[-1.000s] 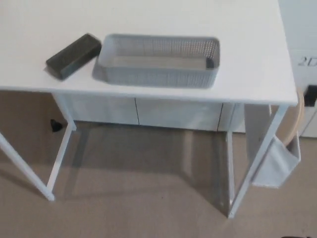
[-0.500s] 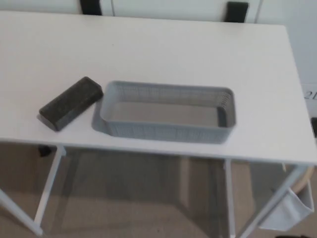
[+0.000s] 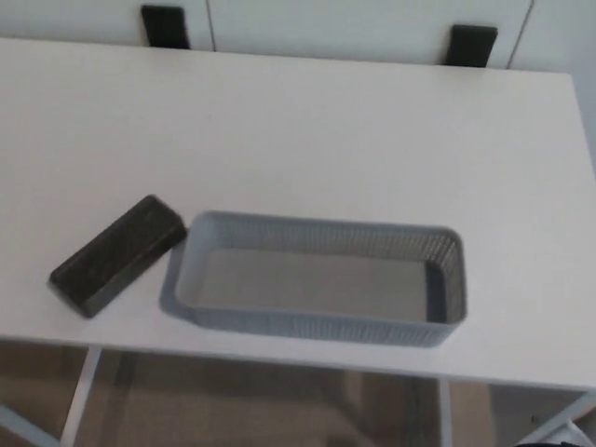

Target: The robot walks towards a desk on which an eraser is kept on the left hand side and a container is kept on the right hand side. The robot picks up the eraser using its left hand and places it in the container.

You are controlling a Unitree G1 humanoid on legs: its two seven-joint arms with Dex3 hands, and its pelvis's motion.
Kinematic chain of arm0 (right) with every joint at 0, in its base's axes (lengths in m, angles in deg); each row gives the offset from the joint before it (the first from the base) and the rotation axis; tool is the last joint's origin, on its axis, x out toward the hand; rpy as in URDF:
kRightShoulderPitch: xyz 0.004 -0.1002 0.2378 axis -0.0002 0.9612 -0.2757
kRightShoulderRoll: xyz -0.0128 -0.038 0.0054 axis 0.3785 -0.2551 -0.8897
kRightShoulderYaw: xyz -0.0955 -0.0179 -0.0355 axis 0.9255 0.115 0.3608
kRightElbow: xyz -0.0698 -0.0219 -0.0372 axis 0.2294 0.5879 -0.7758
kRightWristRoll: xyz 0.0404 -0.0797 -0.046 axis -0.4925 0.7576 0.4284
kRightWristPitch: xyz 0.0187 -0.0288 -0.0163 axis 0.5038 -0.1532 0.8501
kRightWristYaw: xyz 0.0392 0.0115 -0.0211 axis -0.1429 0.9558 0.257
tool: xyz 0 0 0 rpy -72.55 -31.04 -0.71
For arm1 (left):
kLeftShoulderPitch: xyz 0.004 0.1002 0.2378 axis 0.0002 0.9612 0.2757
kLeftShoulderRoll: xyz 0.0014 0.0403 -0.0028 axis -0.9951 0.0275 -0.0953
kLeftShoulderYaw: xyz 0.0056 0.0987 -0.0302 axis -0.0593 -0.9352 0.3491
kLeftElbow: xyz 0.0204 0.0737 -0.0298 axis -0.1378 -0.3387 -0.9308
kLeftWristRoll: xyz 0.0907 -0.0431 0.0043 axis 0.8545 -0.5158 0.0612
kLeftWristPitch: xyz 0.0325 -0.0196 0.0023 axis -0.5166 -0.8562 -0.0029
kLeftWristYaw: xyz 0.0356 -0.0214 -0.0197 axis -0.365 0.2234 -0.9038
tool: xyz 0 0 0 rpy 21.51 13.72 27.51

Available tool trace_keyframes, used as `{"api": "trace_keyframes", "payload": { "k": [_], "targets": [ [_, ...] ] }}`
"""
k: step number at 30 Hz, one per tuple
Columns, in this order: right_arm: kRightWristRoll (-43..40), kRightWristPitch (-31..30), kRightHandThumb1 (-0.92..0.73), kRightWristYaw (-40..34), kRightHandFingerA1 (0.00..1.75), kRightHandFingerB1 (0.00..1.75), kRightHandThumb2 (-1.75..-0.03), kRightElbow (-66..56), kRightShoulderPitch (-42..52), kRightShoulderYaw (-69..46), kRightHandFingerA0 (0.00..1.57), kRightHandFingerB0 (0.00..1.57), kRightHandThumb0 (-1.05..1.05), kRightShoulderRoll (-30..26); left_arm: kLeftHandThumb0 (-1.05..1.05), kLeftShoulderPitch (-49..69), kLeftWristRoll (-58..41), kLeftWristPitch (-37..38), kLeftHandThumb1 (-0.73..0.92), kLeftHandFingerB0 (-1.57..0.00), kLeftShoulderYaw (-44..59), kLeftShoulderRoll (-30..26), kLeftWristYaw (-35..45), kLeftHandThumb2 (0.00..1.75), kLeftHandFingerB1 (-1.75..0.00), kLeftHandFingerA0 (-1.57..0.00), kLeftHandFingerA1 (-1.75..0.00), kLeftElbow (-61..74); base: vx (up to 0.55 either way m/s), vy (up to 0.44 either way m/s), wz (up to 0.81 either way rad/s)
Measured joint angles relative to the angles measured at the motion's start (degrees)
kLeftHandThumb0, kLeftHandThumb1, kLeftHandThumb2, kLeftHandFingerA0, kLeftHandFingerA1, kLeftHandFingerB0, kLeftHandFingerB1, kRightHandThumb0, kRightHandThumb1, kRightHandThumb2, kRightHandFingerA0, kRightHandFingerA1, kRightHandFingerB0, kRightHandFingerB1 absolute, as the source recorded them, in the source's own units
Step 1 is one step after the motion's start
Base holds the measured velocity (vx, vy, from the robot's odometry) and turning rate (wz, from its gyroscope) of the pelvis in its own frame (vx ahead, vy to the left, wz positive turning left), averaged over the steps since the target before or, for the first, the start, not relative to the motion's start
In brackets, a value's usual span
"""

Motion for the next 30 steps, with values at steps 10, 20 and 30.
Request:
{"api": "trace_keyframes", "payload": {
  "k": [10,20,30],
  "targets": [
    [0.6,-0.1,-0.57,-0.3,0.57,0.5,-0.57,1.6,-0.1,1.1,0.73,0.56,-0.4,0.0,-0.49,0.5,0.1,0.0,0.5,-0.27,-0.1,0.1,0.2,0.78,-0.44,-0.35,-0.5,-1.5,-0.05,0.134,-0.06],
    [2.0,-1.8,-0.59,-0.5,0.58,0.51,-0.57,0.4,-0.7,3.2,0.69,0.54,-0.41,-0.4,-0.48,0.9,0.0,0.0,0.49,-0.29,0.1,-0.9,0.1,0.78,-0.45,-0.36,-0.52,-1.5,0.03,0.103,0.12],
    [2.6,-3.7,-0.59,-0.7,0.56,0.49,-0.57,0.6,-1.0,3.3,0.71,0.54,-0.41,-1.1,-0.49,0.4,0.0,0.0,0.49,-0.33,0.0,-0.8,0.3,0.8,-0.47,-0.41,-0.54,-2.0,-0.01,-0.01,0.01]
  ]
}}
